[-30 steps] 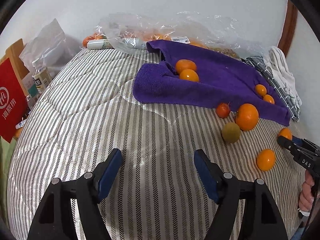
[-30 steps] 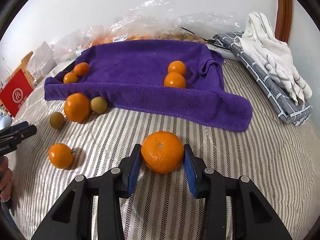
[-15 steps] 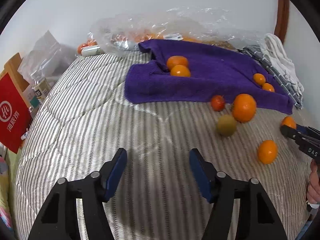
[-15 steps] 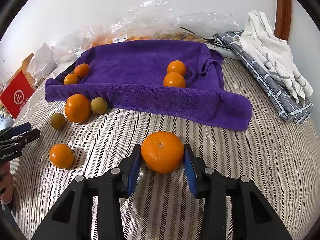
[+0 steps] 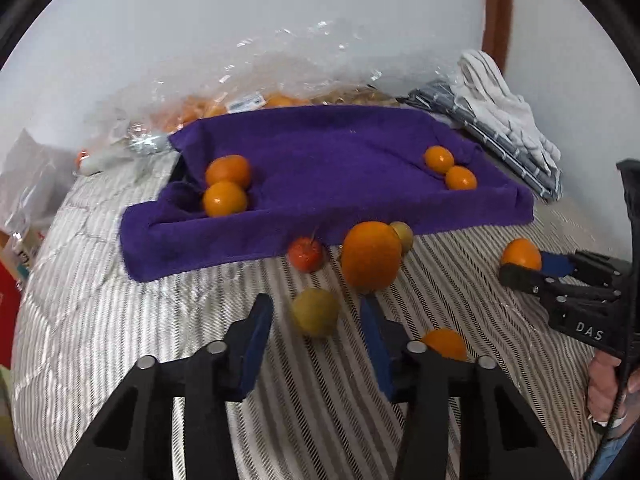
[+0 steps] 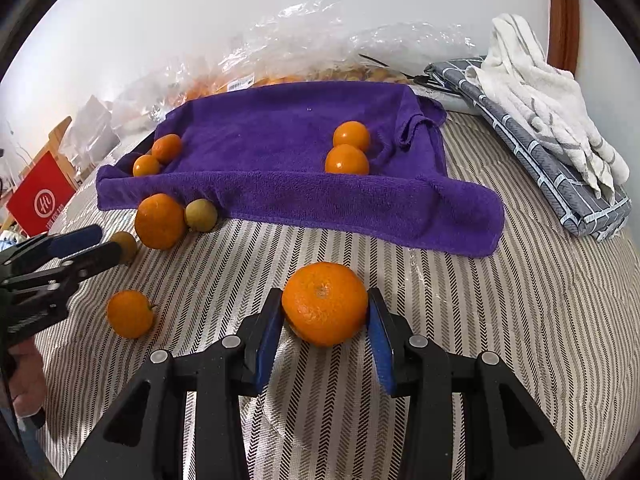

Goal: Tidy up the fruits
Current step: 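Grasp a small green fruit with the left tool while the right tool holds its tangerine, then carry both fruits onto the purple towel and open both tools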

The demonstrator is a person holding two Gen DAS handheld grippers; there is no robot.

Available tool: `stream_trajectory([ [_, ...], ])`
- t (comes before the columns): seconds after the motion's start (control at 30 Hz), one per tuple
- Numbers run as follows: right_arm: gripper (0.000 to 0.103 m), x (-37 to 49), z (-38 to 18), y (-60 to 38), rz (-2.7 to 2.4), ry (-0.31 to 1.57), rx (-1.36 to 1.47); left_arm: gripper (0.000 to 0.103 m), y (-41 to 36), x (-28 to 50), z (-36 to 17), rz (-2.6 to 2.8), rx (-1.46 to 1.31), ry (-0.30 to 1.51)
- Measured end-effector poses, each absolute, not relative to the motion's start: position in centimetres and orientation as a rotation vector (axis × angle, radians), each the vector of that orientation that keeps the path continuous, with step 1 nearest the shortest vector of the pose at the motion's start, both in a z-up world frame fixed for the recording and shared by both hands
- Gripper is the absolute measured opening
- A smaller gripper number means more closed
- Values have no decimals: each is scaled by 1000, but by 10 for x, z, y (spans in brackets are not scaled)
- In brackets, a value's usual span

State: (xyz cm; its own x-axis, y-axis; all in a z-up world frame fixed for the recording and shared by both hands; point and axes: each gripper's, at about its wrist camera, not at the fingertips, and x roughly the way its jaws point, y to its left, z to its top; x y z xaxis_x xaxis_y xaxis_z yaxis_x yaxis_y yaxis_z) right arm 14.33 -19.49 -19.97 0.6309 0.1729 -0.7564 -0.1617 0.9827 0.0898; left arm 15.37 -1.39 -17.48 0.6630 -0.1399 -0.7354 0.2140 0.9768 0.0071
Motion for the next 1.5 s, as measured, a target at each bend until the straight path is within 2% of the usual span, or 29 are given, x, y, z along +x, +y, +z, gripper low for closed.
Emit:
stream_trajectory([
  [0.17, 41, 144, -200, -196, 193, 867, 15, 25, -12, 161, -183, -235, 67, 858],
  [0.5, 41, 142, -200, -194, 182, 867, 0, 25, 4, 145, -171, -323, -41, 755],
  [0.83, 40, 142, -198, -199, 214, 852, 49, 25, 17, 149, -170, -281, -109, 740],
  [1.1, 40, 136, -192, -206, 206, 840, 87, 25, 20, 136, -160, -265, -80, 680],
  [1.27, 40, 131, -169, -216, 204, 824, 69, 25, 39, 115, -150, -275, -70, 709],
  [1.5, 40, 153, -113, -236, 176, 750, 52, 25, 68, 125, -101, -194, -95, 696],
])
